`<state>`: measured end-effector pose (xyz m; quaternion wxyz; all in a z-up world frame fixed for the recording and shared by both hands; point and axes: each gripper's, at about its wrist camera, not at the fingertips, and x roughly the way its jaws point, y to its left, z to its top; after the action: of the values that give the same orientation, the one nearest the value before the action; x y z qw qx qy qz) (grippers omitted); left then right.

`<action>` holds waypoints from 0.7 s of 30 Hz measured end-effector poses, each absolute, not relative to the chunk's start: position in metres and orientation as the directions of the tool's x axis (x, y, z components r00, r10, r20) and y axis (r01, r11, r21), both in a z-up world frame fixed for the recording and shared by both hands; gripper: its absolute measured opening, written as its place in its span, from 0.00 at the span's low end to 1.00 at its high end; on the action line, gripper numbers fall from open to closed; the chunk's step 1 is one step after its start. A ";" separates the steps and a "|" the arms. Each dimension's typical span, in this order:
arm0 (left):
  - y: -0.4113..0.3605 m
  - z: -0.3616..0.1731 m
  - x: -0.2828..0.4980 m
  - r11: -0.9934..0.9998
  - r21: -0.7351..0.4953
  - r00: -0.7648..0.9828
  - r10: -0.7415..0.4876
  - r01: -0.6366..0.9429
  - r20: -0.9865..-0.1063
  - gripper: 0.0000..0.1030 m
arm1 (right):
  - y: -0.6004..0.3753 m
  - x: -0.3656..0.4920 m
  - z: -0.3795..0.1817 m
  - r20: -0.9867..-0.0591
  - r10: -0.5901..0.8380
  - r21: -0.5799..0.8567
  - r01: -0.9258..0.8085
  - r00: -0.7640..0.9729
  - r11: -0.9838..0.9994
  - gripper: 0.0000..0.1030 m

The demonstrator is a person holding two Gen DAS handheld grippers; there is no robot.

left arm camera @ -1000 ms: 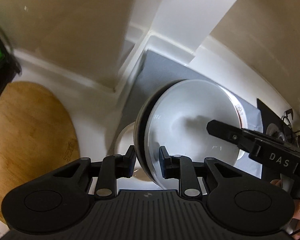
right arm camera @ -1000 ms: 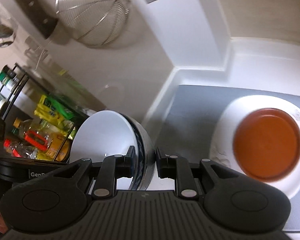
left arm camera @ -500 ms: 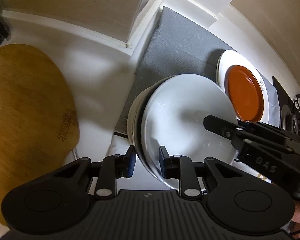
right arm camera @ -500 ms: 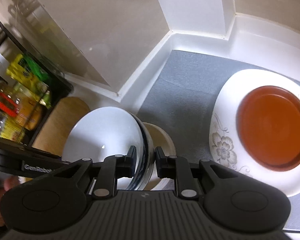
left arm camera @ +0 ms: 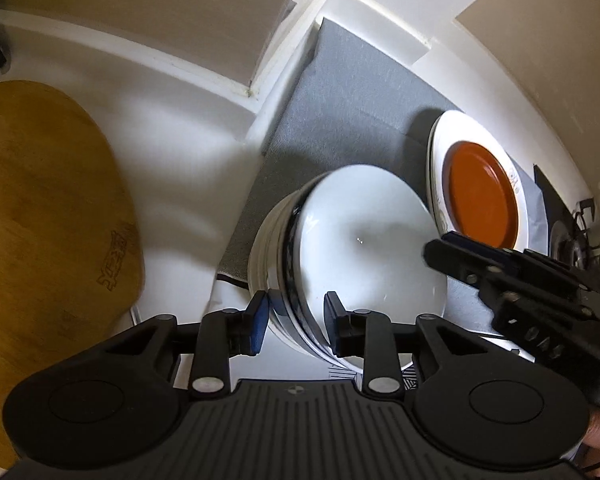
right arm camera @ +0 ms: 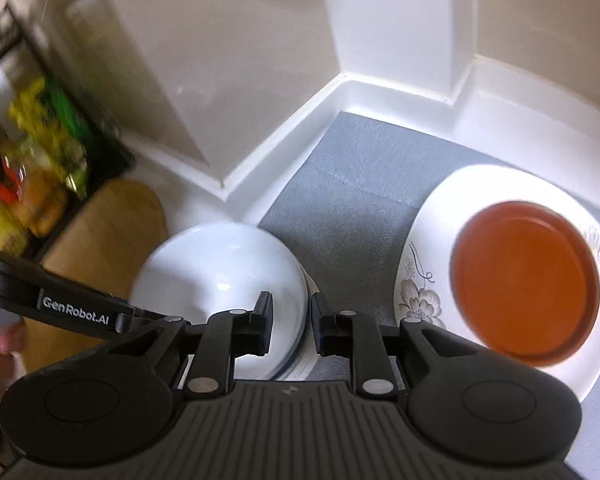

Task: Organize plates and bowls
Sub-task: 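Lower the nested bowls onto the brown plate with both grippers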

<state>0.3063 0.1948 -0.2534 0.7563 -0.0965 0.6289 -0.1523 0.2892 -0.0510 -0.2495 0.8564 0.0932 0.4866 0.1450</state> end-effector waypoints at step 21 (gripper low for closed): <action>0.208 -0.278 0.319 0.897 -0.426 0.185 -0.440 0.115 -0.879 0.46 | -0.094 0.285 -0.282 -0.752 0.500 0.557 0.008 0.430 0.831 0.69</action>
<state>0.3189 0.2078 -0.2777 0.7581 -0.1329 0.6116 -0.1833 0.2854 -0.0937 -0.2816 0.8085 0.2481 0.5115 0.1522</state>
